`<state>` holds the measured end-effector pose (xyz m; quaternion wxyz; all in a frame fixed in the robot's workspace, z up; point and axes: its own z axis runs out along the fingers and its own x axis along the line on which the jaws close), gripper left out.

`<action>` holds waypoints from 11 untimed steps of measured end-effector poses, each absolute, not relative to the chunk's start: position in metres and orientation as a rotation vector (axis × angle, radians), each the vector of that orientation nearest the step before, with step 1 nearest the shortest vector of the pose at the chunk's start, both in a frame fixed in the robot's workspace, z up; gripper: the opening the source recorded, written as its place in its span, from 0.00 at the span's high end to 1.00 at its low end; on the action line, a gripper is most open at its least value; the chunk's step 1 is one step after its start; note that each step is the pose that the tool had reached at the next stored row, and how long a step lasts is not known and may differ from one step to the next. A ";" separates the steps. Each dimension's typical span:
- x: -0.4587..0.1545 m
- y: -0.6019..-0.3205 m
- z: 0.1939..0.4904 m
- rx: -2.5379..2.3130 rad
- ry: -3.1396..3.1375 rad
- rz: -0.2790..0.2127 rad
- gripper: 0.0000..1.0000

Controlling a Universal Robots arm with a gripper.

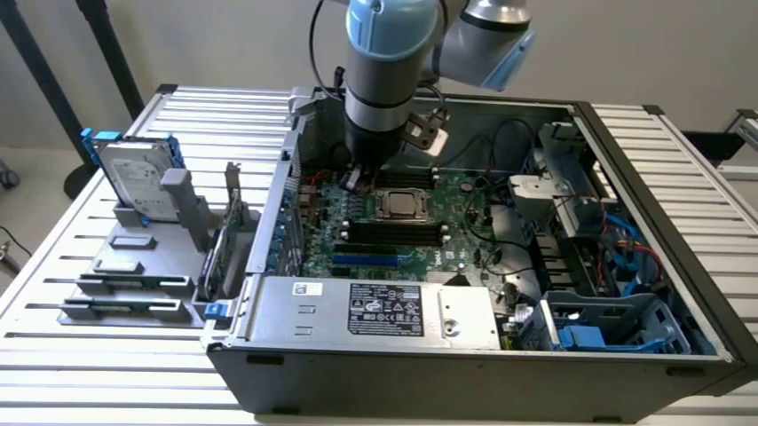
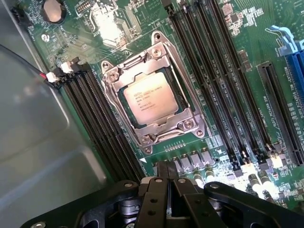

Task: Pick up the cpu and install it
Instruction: 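Install the first cpu locking lever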

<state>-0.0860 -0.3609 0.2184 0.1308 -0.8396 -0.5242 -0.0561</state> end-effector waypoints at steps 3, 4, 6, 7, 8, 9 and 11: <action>-0.086 -0.360 0.218 -2.438 -1.552 -0.184 0.89; -0.086 -0.360 0.218 -2.439 -1.562 -0.190 0.89; -0.086 -0.359 0.218 -2.441 -1.584 -0.193 0.89; -0.086 -0.359 0.219 -2.442 -1.595 -0.191 0.89; -0.086 -0.359 0.219 -2.443 -1.606 -0.190 0.89; -0.086 -0.359 0.219 -2.445 -1.617 -0.186 0.89; -0.086 -0.359 0.219 -2.449 -1.638 -0.179 0.89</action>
